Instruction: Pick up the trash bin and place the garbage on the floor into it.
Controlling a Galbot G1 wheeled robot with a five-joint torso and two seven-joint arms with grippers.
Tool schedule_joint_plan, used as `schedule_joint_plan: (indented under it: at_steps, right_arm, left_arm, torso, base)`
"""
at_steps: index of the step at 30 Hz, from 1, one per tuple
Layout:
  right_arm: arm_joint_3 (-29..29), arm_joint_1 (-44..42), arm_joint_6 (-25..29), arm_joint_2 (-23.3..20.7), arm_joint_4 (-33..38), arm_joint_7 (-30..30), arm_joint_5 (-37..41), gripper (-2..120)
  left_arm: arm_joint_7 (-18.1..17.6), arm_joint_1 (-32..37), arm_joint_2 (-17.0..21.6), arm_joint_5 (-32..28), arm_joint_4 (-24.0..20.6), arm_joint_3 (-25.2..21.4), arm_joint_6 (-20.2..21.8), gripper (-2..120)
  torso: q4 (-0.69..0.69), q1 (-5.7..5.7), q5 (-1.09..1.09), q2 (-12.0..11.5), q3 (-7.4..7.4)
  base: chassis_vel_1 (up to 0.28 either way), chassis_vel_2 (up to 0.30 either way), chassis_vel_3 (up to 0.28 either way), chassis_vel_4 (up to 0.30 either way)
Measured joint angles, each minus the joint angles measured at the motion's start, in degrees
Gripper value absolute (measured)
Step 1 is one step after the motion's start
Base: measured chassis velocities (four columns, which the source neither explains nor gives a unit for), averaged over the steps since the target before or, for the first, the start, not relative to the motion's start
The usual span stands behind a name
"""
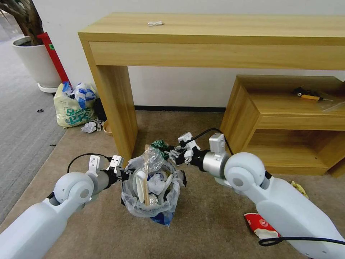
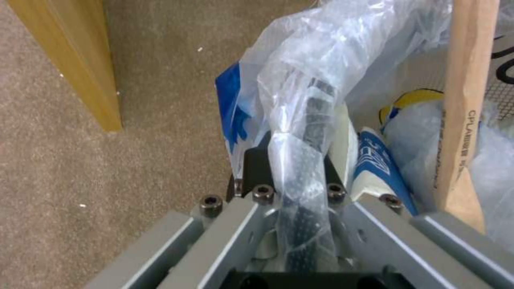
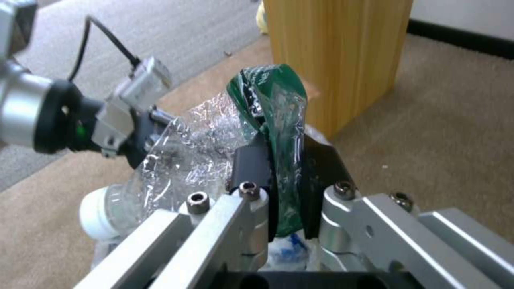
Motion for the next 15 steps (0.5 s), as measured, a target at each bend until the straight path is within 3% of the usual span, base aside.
schedule_joint_plan:
  at_steps: [15]
  right_arm:
    - [-5.1, 0.2, 1.4, 3.4, -6.5, 0.3, -4.7, 10]
  left_arm:
    - [0.3, -1.3, -0.9, -0.5, 1.0, 0.8, 0.0, 0]
  torso:
    - [0.0, 0.0, 0.0, 0.0, 0.0]
  base:
    - [0.0, 0.0, 0.0, 0.0]
